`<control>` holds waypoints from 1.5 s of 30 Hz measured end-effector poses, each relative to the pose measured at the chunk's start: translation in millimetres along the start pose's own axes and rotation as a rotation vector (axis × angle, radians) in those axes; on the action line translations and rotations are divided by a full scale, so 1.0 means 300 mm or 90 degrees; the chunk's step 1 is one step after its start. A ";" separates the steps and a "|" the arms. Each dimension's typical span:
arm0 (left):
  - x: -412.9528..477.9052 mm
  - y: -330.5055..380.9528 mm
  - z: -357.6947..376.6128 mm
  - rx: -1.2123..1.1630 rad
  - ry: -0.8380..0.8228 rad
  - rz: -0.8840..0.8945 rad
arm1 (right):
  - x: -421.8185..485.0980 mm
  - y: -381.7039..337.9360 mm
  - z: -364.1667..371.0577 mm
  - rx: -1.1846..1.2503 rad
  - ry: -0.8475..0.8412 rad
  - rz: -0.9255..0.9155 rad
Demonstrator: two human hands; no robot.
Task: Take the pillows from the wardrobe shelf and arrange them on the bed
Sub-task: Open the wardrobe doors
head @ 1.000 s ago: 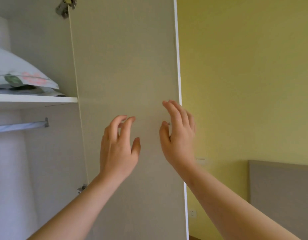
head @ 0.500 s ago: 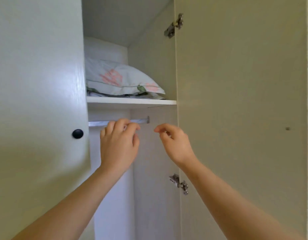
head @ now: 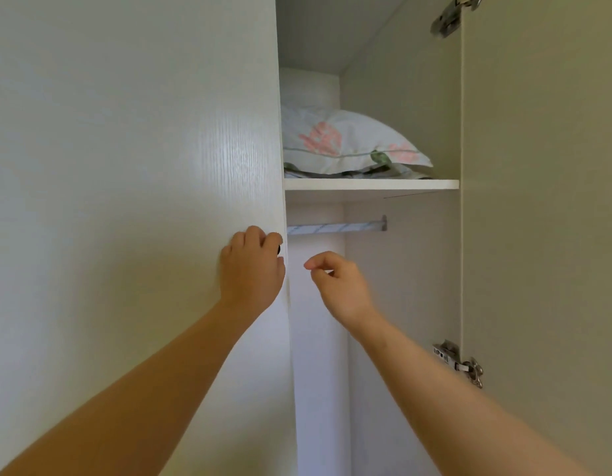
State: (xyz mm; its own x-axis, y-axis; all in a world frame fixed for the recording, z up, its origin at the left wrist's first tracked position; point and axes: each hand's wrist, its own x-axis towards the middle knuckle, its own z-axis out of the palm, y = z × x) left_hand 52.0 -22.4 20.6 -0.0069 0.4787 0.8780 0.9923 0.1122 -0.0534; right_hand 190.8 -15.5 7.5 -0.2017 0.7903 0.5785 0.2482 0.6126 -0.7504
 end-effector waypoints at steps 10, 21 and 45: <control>-0.010 0.050 0.003 -0.075 0.088 -0.061 | -0.027 0.044 -0.020 0.144 0.076 0.016; -0.197 0.078 -0.320 -0.258 0.081 -0.030 | -0.176 -0.096 -0.009 0.264 -0.038 -0.090; -0.551 -0.133 -1.057 -0.401 0.270 -0.252 | -0.612 -0.545 0.216 0.587 -0.353 -0.362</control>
State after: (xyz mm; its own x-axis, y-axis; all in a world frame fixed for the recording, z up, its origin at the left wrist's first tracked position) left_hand 52.9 -382.0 28.4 -0.4452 0.1253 0.8866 0.8115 -0.3622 0.4587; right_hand 125.7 -261.2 3.1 -0.4959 0.1617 0.8532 -0.7285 0.4572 -0.5101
